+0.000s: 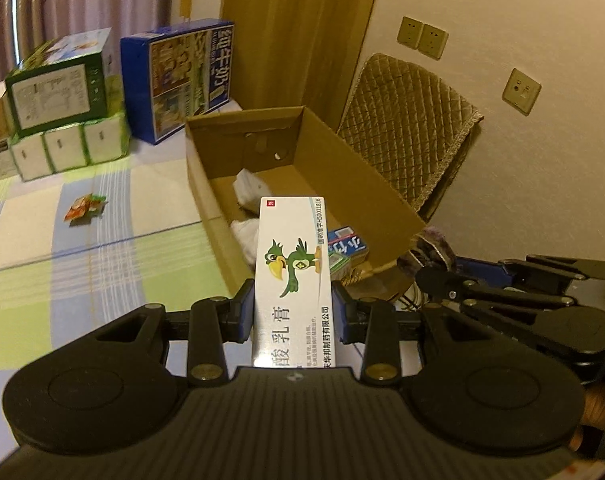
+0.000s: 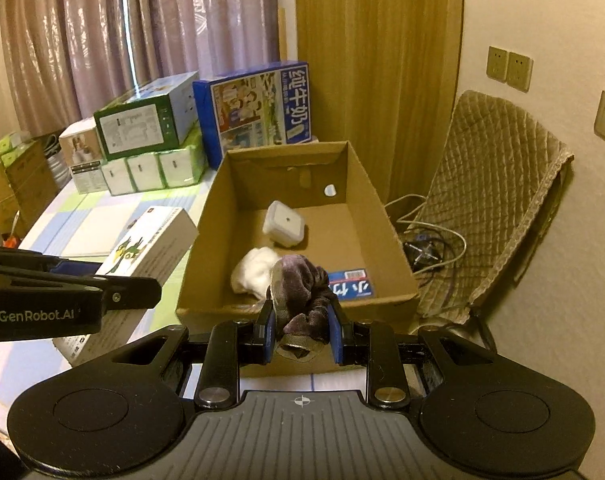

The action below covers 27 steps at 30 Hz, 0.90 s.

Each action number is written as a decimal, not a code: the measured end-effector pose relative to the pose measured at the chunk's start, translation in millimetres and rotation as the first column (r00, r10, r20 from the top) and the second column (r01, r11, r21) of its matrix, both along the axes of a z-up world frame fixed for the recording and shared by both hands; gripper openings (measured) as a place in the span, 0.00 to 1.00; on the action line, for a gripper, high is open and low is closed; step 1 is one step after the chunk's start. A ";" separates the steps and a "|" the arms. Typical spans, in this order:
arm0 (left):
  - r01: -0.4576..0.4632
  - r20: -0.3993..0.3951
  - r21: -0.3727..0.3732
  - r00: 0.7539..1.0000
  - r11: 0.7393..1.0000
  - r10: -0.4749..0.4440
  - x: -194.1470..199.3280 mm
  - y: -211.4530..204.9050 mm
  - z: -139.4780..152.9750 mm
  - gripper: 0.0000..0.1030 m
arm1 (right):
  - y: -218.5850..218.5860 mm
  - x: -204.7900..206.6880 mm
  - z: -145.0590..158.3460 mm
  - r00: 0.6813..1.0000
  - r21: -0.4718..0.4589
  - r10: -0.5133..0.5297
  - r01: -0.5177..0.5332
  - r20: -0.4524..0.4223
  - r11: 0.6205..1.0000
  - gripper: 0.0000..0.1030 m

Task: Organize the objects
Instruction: 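Carry the white medicine box and hair tie over the cardboard box with both tools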

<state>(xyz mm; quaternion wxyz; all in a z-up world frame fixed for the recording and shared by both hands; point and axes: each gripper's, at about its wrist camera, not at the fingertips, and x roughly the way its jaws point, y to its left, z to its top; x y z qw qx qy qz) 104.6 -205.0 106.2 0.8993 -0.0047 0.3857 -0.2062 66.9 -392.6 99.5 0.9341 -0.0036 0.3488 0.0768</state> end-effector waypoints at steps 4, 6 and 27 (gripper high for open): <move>0.009 0.000 -0.001 1.000 1.000 -0.009 10.6 -9.6 4.5 0.32 | -7.3 10.9 3.3 1.000 -0.002 -0.004 0.004 0.003 1.000 0.23; 0.011 0.000 0.000 1.000 1.000 -0.011 17.1 -13.4 6.5 0.32 | -10.8 18.6 5.2 1.000 -0.003 -0.002 0.002 0.000 1.000 0.23; 0.015 -0.017 0.026 1.000 1.000 -0.015 84.0 -41.1 1.8 0.32 | -26.3 88.0 0.4 0.999 -0.010 0.019 -0.019 -0.028 1.000 0.23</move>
